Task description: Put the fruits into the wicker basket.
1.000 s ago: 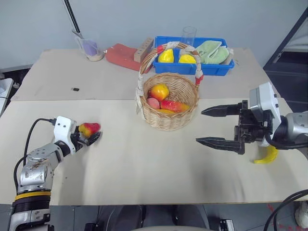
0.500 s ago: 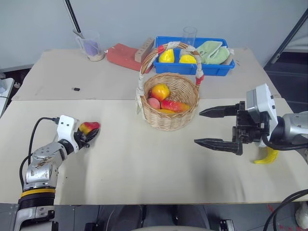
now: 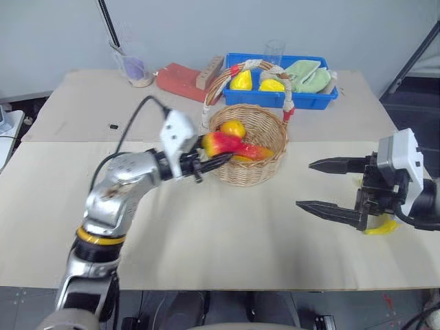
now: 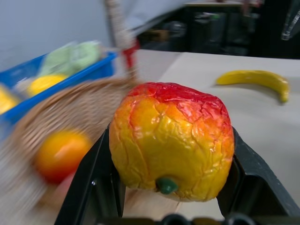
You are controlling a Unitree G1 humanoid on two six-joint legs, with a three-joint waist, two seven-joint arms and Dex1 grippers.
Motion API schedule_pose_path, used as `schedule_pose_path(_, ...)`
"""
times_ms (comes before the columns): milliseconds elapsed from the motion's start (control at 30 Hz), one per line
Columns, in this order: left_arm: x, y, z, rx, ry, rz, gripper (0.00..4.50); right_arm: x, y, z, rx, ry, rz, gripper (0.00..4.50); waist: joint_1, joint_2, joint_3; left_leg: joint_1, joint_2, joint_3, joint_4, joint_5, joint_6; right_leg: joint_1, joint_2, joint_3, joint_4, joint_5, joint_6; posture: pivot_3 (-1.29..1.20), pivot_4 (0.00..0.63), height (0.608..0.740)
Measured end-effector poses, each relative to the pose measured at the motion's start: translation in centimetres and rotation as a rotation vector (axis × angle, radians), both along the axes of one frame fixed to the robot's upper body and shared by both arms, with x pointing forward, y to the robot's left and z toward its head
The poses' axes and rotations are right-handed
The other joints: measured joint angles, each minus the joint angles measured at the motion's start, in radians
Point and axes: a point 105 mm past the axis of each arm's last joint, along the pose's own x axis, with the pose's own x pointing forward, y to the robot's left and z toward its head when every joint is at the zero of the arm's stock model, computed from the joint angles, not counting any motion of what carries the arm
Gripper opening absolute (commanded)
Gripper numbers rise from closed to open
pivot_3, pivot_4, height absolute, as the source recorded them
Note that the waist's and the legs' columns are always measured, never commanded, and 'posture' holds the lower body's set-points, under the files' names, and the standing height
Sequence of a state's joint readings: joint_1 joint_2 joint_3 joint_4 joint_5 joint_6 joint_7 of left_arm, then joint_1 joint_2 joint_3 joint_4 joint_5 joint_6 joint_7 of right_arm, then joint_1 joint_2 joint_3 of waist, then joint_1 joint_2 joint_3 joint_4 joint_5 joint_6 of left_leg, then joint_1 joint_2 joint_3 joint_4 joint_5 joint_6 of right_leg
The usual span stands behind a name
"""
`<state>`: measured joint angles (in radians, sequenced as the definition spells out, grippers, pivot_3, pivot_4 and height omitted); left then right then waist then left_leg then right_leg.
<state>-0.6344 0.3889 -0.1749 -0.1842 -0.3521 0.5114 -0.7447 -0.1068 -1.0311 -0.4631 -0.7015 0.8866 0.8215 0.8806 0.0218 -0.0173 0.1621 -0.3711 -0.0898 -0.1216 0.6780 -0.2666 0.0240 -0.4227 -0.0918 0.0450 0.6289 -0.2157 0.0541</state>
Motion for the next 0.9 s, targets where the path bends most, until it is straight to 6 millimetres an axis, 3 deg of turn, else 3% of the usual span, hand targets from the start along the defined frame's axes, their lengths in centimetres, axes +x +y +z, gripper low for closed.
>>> schedule_pose_path(100, 1.8, -1.6, -0.6, 0.019, -0.025, 0.045, 1.89, -0.3, 0.3, -0.2, 0.007, 0.000, -0.015, 4.50, -0.006, 0.000, 0.000, 0.000, 0.000, 0.000, 0.000, 0.000, 0.000, 0.000, 0.000, 0.000, 0.000, 0.000, 0.000, 0.00, 0.150, 0.740)
schedule_pose_path(200, 3.3, -1.6, -1.2, 0.037, -0.046, 0.102, 1.89, -0.5, 0.4, -0.3, 0.012, 0.002, -0.031, 4.50, -0.008, 0.000, 0.000, 0.000, 0.000, 0.000, 0.000, 0.000, 0.001, -0.001, 0.000, 0.000, 0.000, 0.000, 0.000, 0.00, 0.150, 0.740)
schedule_pose_path(267, 3.9, -1.5, -1.6, 0.039, -0.048, 0.135, 2.92, -0.6, 0.3, -0.3, 0.022, 0.005, -0.043, 4.50, -0.007, -0.001, 0.000, -0.001, 0.000, 0.000, 0.001, 0.000, 0.001, -0.001, -0.001, 0.000, 0.000, 0.000, 0.000, 0.00, 0.150, 0.740)
schedule_pose_path(300, 4.2, -1.5, -1.7, 0.038, -0.047, 0.146, 3.16, -0.5, 0.3, -0.2, 0.025, -0.001, -0.050, 4.50, -0.005, -0.001, 0.000, -0.001, -0.001, 0.000, 0.001, 0.000, 0.001, -0.001, -0.001, 0.000, 0.000, 0.000, 0.000, 0.00, 0.150, 0.740)
schedule_pose_path(400, 4.4, -1.8, -1.8, 0.026, -0.043, 0.151, 4.43, -0.5, 0.3, 0.0, 0.033, -0.013, -0.066, 4.50, -0.002, -0.001, 0.001, -0.001, -0.001, 0.000, 0.001, 0.000, 0.001, 0.000, -0.001, 0.000, -0.001, 0.001, 0.001, 0.00, 0.150, 0.740)
schedule_pose_path(633, 3.5, -2.1, -1.3, 0.002, -0.054, 0.094, 4.43, -0.1, -0.9, -0.5, 0.015, 0.004, -0.136, 4.50, -0.001, -0.001, 0.001, -0.001, -0.001, 0.000, 0.001, 0.000, 0.001, -0.001, -0.001, 0.000, -0.001, 0.001, 0.001, 0.00, 0.150, 0.740)
schedule_pose_path(800, 0.9, -1.5, -1.2, 0.010, -0.029, -0.032, 4.43, 1.2, -5.0, -1.6, -0.029, 0.015, -0.334, 4.50, -0.001, -0.001, 0.000, -0.001, -0.001, 0.001, 0.002, 0.000, 0.001, -0.001, 0.000, 0.001, 0.000, 0.001, 0.001, 0.00, 0.150, 0.740)
schedule_pose_path(900, -0.9, -0.6, -1.3, 0.044, -0.010, -0.122, 4.43, 1.5, -7.9, -3.2, -0.075, 0.060, -0.458, 4.50, -0.003, -0.001, 0.000, -0.001, 0.000, 0.001, 0.001, 0.000, 0.001, -0.001, 0.000, 0.001, 0.000, 0.001, 0.001, 0.00, 0.150, 0.740)
